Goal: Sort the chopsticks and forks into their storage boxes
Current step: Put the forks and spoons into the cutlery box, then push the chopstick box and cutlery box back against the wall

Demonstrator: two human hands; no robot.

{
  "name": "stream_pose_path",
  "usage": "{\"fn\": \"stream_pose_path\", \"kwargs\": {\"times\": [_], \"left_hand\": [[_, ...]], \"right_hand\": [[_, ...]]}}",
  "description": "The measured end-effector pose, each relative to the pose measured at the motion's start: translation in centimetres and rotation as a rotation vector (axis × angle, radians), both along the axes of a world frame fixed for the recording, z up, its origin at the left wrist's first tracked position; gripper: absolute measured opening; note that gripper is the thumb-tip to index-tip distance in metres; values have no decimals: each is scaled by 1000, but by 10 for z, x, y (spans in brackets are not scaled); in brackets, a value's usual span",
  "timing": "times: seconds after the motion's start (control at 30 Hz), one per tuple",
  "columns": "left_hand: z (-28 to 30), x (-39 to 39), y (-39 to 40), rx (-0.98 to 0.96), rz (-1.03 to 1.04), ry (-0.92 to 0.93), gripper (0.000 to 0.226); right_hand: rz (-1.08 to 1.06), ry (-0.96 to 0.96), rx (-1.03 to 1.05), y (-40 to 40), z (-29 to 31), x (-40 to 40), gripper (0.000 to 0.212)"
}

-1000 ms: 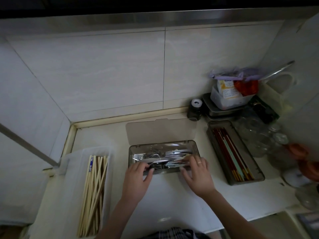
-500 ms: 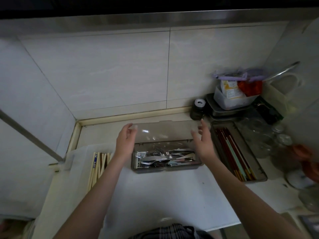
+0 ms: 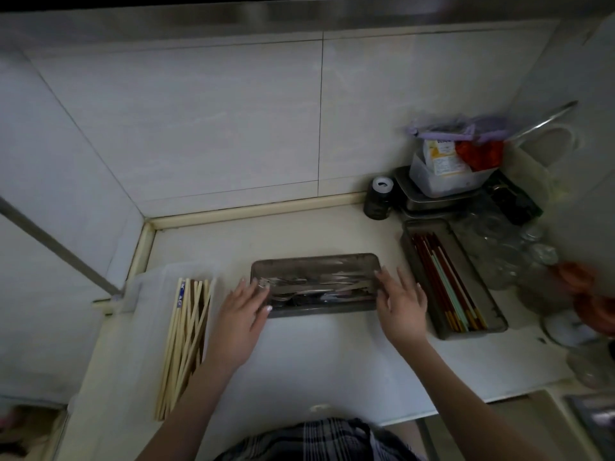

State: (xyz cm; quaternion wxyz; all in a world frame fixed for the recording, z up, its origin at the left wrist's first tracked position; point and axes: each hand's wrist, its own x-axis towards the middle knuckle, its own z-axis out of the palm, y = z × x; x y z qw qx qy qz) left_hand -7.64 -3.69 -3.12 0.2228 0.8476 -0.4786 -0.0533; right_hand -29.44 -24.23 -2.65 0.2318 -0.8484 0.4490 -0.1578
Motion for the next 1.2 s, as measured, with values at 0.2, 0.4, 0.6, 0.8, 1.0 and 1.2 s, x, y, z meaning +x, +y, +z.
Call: {"fn": "stream_pose_path", "kwargs": {"times": [0.2, 0.4, 0.6, 0.8, 1.0, 1.2], "left_hand": [[-17, -5, 0, 109, -21, -18, 54], [-15, -1, -10, 125, 9, -177, 46], [-8, 3, -17, 191, -16, -249, 51], [-6, -3, -23, 108, -9, -258, 44], [-5, -8, -23, 95, 13, -164, 46], [-3, -9, -23, 81, 11, -120, 47]], "right_hand": [[59, 227, -50, 1, -4, -6, 48], [-168, 264, -266, -38, 17, -35, 55], [-547, 289, -352, -88, 46, -76, 71], [-680, 380, -320, -95, 58, -75, 70], [-362, 477, -327, -61, 65, -43, 54], [-203, 621, -206, -34, 27, -34, 57]]}}
